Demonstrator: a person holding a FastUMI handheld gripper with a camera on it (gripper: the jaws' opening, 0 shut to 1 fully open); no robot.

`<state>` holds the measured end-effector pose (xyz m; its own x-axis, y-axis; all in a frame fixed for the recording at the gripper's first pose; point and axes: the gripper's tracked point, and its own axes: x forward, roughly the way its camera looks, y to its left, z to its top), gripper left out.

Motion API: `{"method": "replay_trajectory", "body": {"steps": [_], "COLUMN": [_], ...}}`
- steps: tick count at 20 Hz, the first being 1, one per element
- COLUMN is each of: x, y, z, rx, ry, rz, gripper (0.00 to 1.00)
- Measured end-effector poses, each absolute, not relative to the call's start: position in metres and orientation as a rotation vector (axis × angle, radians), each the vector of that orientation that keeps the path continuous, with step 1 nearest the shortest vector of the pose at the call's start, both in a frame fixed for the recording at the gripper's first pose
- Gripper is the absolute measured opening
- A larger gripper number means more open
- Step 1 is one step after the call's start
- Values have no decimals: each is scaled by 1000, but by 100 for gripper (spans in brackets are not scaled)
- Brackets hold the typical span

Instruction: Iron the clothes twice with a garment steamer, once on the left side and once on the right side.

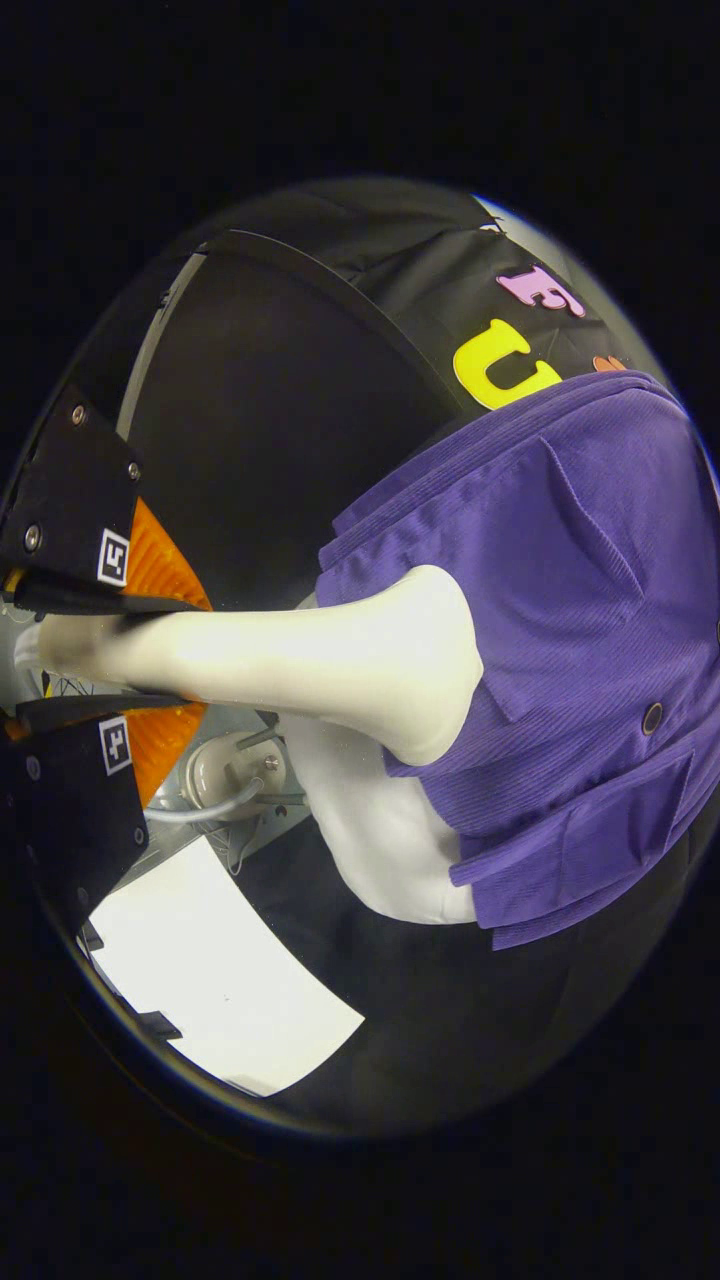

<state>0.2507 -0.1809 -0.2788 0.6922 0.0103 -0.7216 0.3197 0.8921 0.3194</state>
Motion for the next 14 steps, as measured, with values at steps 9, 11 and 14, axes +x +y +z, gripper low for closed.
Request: {"method": "replay_trajectory", "body": {"steps": [9, 11, 14], "x": [221, 217, 218], "y": [-192, -201, -217], "z": [-173, -141, -92], "rx": [428, 419, 378], "ry": [605, 553, 462], "rz": [-139, -139, -152], "gripper": [33, 33, 33]}}
